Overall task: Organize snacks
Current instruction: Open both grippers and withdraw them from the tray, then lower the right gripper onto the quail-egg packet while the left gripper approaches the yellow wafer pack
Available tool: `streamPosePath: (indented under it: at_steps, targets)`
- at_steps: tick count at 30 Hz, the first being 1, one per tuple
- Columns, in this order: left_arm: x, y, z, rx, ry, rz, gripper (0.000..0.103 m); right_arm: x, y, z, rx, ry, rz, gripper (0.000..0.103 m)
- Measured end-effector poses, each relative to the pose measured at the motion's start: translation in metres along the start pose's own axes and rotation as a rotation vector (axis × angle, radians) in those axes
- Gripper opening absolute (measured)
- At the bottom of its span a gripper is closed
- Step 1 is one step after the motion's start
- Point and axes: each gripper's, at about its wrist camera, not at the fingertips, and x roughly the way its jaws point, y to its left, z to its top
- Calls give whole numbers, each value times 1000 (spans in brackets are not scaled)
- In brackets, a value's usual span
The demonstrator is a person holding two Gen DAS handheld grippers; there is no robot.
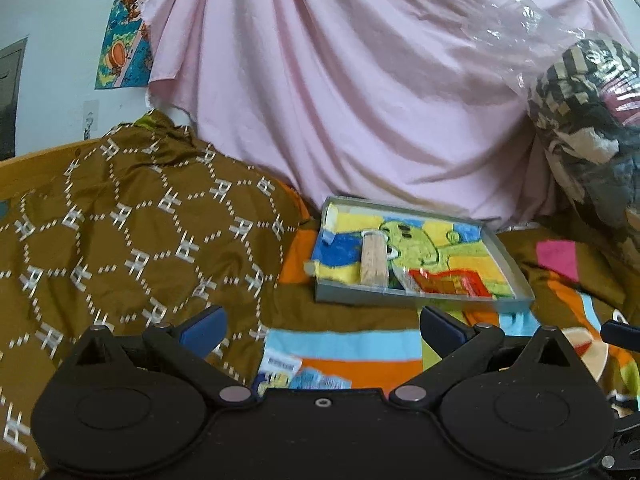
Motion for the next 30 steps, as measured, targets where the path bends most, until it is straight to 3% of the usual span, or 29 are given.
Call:
streamPosePath:
  at_steps: [14,30]
  targets:
    - [-15,0,-84,54,109,-35,102,-19,11,-67,15,173,20,103]
    - [5,1,-109,121,209,-74,102,0,13,-101,40,351,43,103]
